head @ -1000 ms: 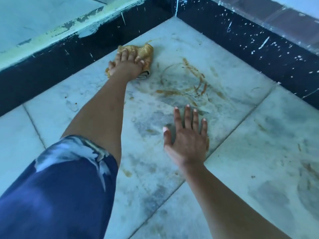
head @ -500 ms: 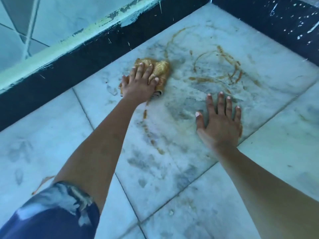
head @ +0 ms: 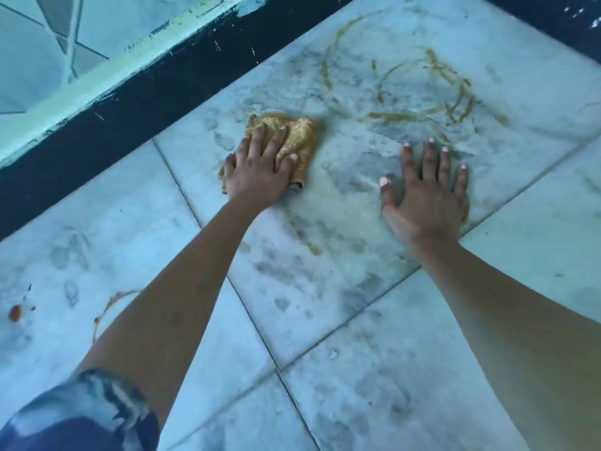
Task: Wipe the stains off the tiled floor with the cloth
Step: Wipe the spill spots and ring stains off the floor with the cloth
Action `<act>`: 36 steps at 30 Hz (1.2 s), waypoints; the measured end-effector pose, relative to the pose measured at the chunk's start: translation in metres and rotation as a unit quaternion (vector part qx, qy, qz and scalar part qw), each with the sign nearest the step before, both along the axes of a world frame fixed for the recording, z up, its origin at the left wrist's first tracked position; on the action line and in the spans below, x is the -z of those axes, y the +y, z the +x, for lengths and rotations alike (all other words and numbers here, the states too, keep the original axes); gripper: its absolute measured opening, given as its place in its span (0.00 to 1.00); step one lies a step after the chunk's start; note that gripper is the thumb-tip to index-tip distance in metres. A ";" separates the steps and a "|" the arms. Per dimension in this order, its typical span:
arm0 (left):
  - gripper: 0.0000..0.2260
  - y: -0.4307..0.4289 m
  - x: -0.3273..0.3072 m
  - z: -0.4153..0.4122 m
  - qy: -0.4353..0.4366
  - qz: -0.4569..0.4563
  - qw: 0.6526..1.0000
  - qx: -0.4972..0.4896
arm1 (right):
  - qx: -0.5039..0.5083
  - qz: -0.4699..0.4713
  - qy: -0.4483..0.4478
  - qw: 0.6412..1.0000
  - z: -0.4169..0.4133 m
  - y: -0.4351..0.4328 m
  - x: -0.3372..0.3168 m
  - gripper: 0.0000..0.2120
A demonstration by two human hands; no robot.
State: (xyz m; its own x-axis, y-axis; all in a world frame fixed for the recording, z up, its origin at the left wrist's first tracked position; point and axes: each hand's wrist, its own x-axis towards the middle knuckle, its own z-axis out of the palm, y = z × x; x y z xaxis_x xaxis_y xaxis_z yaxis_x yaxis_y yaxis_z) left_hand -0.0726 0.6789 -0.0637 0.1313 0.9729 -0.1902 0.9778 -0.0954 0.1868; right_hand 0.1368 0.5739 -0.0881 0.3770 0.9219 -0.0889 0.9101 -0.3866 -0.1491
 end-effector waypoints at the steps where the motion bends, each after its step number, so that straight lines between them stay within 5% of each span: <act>1: 0.24 0.020 -0.002 -0.015 0.003 -0.014 1.000 -0.019 | 0.002 0.003 0.001 1.000 0.000 0.000 0.001 0.30; 6: 0.24 0.003 0.001 -0.067 0.000 -0.024 0.984 -0.176 | 0.000 -0.001 -0.004 1.000 0.001 0.001 0.001 0.30; 10: 0.24 -0.084 0.006 -0.022 0.004 0.020 1.000 -0.020 | -0.001 -0.001 -0.002 1.000 0.001 0.000 0.000 0.30; 13: 0.22 -0.059 0.000 -0.011 -0.018 -0.002 0.997 0.075 | -0.005 0.002 -0.006 1.000 0.001 0.002 0.001 0.30; 17: 0.22 -0.004 -0.003 -0.051 -0.023 -0.021 0.999 -0.039 | -0.004 0.007 -0.013 1.000 0.002 0.004 0.006 0.31; 20: 0.22 -0.042 0.002 -0.067 -0.018 0.003 0.994 -0.105 | -0.003 0.009 -0.014 1.000 0.003 0.005 0.006 0.30; 26: 0.21 -0.080 0.003 -0.045 -0.025 0.011 0.996 0.083 | -0.002 0.021 -0.011 1.000 0.002 0.004 0.005 0.30; 31: 0.23 -0.056 -0.006 -0.067 -0.024 -0.008 1.000 -0.005 | 0.000 0.012 -0.014 1.000 0.002 0.006 0.005 0.30; 36: 0.36 -0.147 -0.004 -0.052 0.014 0.002 0.996 0.093 | 0.005 0.008 -0.009 1.000 0.002 0.006 0.005 0.30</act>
